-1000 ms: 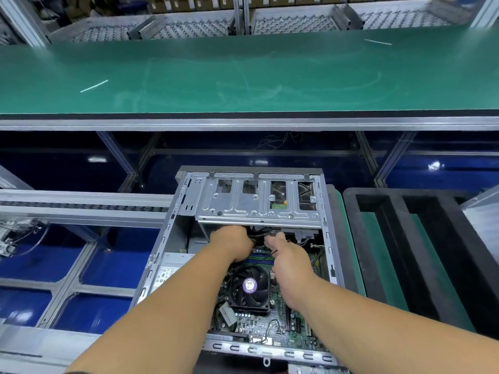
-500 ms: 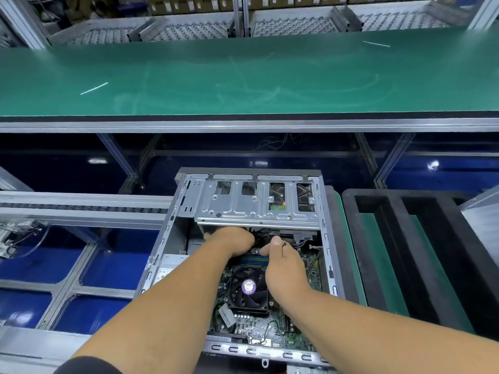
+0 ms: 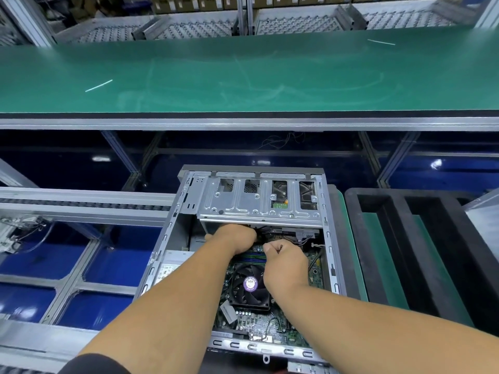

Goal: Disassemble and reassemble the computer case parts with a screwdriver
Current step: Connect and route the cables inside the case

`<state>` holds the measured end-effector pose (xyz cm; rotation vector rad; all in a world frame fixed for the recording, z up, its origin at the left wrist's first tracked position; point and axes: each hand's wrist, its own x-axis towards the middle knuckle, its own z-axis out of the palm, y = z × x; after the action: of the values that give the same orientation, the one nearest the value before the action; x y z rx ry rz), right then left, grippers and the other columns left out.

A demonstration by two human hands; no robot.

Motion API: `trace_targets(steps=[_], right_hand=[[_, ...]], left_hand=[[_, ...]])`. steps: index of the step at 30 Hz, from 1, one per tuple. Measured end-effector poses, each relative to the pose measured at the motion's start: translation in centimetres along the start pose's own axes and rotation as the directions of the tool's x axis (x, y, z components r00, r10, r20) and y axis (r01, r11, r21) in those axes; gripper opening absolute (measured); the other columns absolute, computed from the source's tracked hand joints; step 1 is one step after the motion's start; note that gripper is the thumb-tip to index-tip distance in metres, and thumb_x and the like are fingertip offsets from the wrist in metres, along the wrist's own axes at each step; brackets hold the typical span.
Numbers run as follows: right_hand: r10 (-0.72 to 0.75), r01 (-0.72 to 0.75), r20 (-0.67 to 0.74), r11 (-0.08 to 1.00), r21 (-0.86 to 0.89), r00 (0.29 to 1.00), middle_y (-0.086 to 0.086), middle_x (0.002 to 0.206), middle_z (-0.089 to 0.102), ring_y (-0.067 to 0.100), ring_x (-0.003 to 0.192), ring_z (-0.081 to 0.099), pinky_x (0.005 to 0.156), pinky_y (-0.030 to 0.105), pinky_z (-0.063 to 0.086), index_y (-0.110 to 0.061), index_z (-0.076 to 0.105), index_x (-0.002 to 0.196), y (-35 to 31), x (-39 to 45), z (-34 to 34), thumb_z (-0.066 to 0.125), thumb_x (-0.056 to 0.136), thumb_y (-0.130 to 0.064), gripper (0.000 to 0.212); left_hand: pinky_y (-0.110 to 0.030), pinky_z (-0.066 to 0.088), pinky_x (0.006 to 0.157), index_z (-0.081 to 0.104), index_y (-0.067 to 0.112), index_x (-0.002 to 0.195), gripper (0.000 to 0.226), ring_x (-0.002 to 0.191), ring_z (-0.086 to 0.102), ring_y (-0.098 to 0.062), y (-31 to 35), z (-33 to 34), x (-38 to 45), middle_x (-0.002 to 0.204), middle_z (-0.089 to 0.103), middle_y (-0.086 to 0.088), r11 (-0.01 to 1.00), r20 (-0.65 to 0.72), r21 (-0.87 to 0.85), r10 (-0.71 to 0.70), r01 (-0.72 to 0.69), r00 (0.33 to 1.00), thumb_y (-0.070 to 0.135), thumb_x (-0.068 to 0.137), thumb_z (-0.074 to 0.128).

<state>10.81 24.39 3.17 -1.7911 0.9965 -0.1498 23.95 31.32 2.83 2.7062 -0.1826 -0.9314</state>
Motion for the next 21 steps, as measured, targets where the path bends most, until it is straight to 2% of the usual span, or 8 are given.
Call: trace_targets(steps=[3,7,10,11,13,14,17,21], right_hand=[[0.016,-0.016,-0.013,0.999,0.044,1.000,-0.004,0.074,0.067,0.014,0.067,0.059,0.055,0.024,0.040,-0.027,0.065,0.080,-0.1,0.5,0.8,0.059,0.105,-0.026,0.025],[0.006,-0.014,0.049,0.988,0.157,0.999,-0.010,0.094,0.075,0.011,0.091,0.067,0.070,0.021,0.046,-0.038,0.067,0.086,-0.2,0.5,1.2,0.056,0.104,-0.019,0.028],[-0.009,-0.025,0.141,0.970,0.241,0.990,-0.008,0.101,0.076,0.012,0.102,0.069,0.093,0.029,0.052,-0.029,0.075,0.099,-0.4,0.7,1.4,0.052,0.103,-0.015,0.028],[-0.010,-0.028,0.150,0.968,0.248,0.989,-0.006,0.101,0.077,0.014,0.104,0.069,0.099,0.034,0.052,-0.026,0.076,0.100,-0.4,0.9,1.5,0.051,0.102,-0.013,0.029],[-0.010,-0.024,0.149,0.973,0.230,0.989,-0.005,0.100,0.077,0.016,0.104,0.070,0.102,0.039,0.052,-0.025,0.076,0.097,-0.3,1.3,1.7,0.048,0.101,-0.011,0.031],[-0.007,-0.027,0.155,0.976,0.217,0.988,-0.004,0.102,0.077,0.017,0.105,0.070,0.103,0.040,0.052,-0.024,0.076,0.099,-0.2,1.3,1.8,0.047,0.101,-0.011,0.032],[0.063,-0.096,0.175,0.978,0.185,0.983,0.002,0.119,0.073,0.022,0.114,0.065,0.107,0.043,0.049,-0.019,0.074,0.115,0.1,1.7,2.0,0.044,0.105,-0.017,0.032],[0.111,-0.158,0.218,0.964,0.211,0.970,0.002,0.112,0.076,0.022,0.110,0.067,0.105,0.042,0.050,-0.021,0.074,0.107,0.0,2.5,2.6,0.043,0.107,-0.016,0.031]], left_hand=[[-0.060,0.019,0.112,0.064,0.031,0.103,0.035,0.121,0.049,-0.030,0.0,-0.1,-0.1,0.128,0.061,-0.002,0.998,-0.003,0.065,-0.003,0.003,1.000,0.048,0.081,0.043],[-0.052,0.022,0.100,0.062,0.027,0.082,0.028,0.104,0.046,-0.027,-0.1,-0.3,-0.7,0.106,0.061,0.001,0.999,-0.033,0.038,-0.023,0.024,0.999,0.046,0.075,0.043],[-0.045,0.041,0.103,0.065,0.024,0.084,0.025,0.106,0.058,-0.027,0.0,-0.5,-0.8,0.108,0.065,-0.004,0.995,0.013,-0.100,-0.024,0.026,1.000,0.038,0.073,0.047],[-0.039,0.049,0.096,0.066,0.021,0.085,0.023,0.102,0.062,-0.026,0.0,-0.6,-0.8,0.109,0.067,-0.006,0.990,0.028,-0.140,-0.022,0.026,0.999,0.034,0.075,0.049],[-0.030,0.049,0.074,0.064,0.016,0.082,0.017,0.088,0.060,-0.022,0.2,-0.7,-0.8,0.104,0.068,-0.007,0.988,0.065,-0.157,0.007,0.004,0.998,0.024,0.084,0.049],[-0.030,0.046,0.071,0.062,0.015,0.079,0.016,0.083,0.057,-0.022,0.3,-0.7,-0.8,0.099,0.067,-0.007,0.987,0.078,-0.163,0.013,0.000,0.997,0.019,0.087,0.048],[-0.034,0.047,0.077,0.059,0.015,0.071,0.014,0.084,0.055,-0.026,0.4,-0.7,-0.9,0.094,0.064,-0.010,0.977,0.096,-0.212,0.033,-0.012,0.995,0.010,0.084,0.058],[-0.035,0.044,0.072,0.058,0.012,0.076,0.007,0.081,0.050,-0.024,0.2,-0.6,-1.2,0.090,0.059,-0.008,0.944,0.064,-0.329,-0.011,0.031,0.998,0.008,0.082,0.056]])
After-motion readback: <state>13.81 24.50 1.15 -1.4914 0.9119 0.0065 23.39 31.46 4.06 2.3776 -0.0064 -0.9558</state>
